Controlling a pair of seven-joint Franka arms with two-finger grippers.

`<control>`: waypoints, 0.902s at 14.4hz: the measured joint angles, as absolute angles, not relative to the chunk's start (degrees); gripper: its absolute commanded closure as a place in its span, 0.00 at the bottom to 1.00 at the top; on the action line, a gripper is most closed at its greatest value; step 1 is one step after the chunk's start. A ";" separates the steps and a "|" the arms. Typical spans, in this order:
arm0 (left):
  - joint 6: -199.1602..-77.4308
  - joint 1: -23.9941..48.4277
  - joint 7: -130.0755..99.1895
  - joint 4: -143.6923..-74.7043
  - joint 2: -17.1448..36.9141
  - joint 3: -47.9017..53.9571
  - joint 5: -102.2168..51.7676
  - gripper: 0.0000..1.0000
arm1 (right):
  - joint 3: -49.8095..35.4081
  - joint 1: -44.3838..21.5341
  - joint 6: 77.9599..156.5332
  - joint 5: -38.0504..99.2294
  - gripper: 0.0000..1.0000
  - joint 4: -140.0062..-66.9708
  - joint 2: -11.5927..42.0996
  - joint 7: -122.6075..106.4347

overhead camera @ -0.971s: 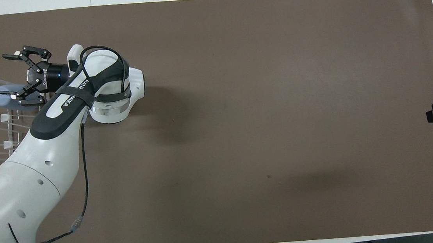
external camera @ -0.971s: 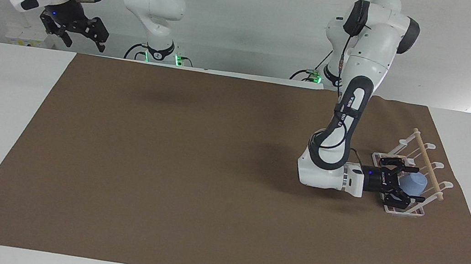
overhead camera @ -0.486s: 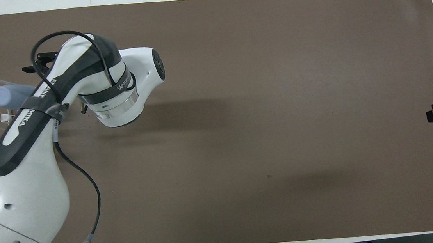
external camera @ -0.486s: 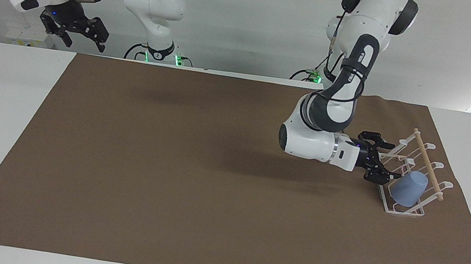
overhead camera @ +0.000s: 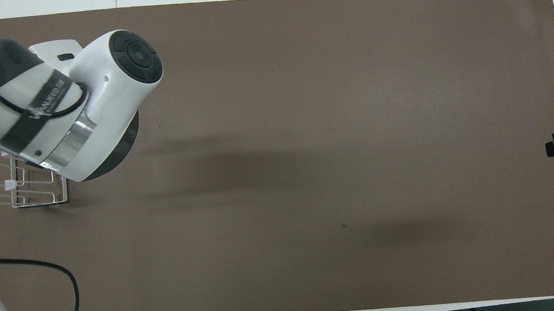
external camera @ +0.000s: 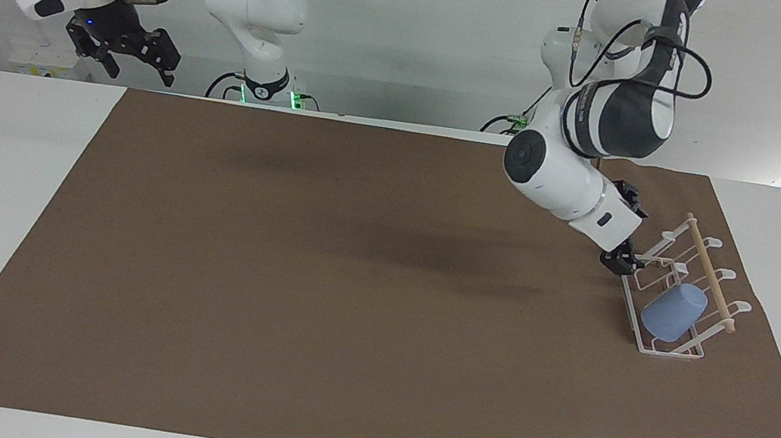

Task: Hang cup on cup holder

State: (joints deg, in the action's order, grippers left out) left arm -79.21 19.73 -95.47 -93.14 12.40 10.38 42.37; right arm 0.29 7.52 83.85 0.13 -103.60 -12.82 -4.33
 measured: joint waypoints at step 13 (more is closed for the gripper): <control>-84.05 3.65 -35.30 -91.67 3.01 9.40 12.32 0.00 | 0.29 7.52 83.85 0.13 0.00 -103.60 -12.82 -4.33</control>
State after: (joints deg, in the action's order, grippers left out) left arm -84.05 3.65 -35.30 -91.67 3.01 9.40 12.32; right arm 0.29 7.52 83.85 0.13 -103.60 -12.82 -4.33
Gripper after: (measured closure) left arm 0.000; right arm 0.000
